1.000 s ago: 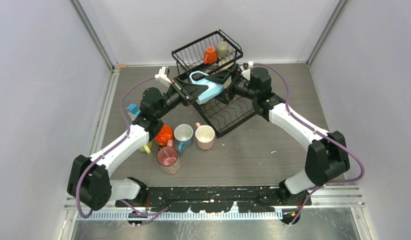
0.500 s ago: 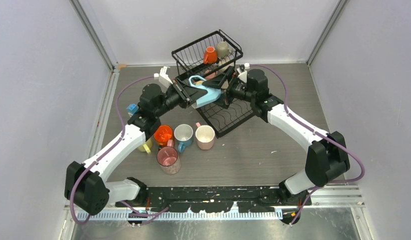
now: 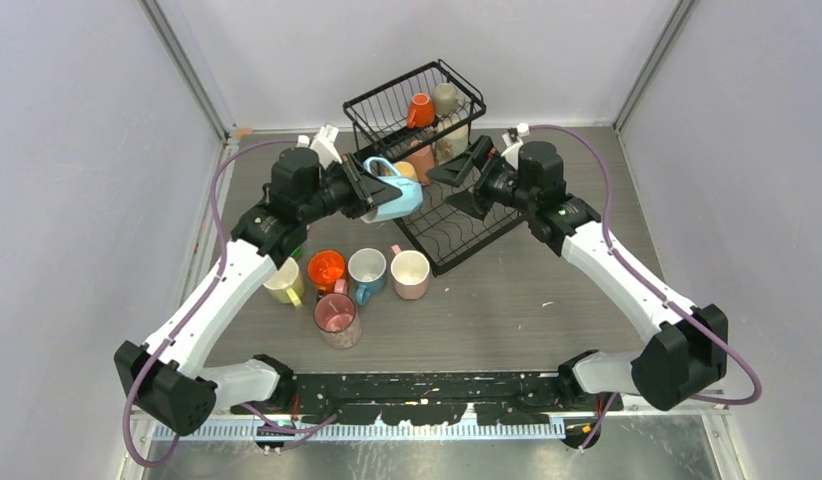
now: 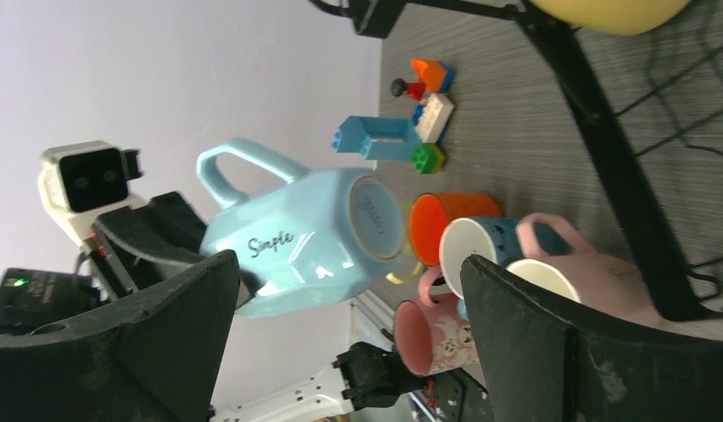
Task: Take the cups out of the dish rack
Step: Place the cup at the center of the board.
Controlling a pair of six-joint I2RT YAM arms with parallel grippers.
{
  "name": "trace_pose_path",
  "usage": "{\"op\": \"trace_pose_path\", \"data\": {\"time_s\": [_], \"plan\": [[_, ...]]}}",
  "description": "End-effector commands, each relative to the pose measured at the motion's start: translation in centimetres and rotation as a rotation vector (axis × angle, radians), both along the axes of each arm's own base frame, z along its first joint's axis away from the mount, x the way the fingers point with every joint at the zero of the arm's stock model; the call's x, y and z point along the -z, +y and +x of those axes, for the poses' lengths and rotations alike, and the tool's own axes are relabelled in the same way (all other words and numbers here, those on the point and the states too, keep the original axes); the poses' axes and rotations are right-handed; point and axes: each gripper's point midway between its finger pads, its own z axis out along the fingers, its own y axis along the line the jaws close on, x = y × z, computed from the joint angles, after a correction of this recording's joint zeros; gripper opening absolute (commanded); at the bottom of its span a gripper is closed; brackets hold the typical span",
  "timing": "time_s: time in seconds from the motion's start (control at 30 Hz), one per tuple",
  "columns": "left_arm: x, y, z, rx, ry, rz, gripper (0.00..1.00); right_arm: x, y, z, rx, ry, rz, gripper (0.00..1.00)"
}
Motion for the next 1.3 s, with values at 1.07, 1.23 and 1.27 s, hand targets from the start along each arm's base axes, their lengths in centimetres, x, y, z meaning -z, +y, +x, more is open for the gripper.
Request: {"op": "trace_pose_path", "data": {"time_s": [1.07,1.23,1.27], "plan": [[14.4,0.0,-15.7,0.413,0.098,0.886,0.0,6.8,-5.1,0.9,0.126,0.068,-0.308,1.0],[17.0,0.1,-15.9,0.413,0.135,0.954,0.0,7.0,-4.7,0.8,0.117,0.072,-0.318,1.0],[17.4,0.3,-15.9,0.401,0.143,0.962,0.0,7.1,-4.7,0.7,0.116,0.073,-0.32,1.0]]}}
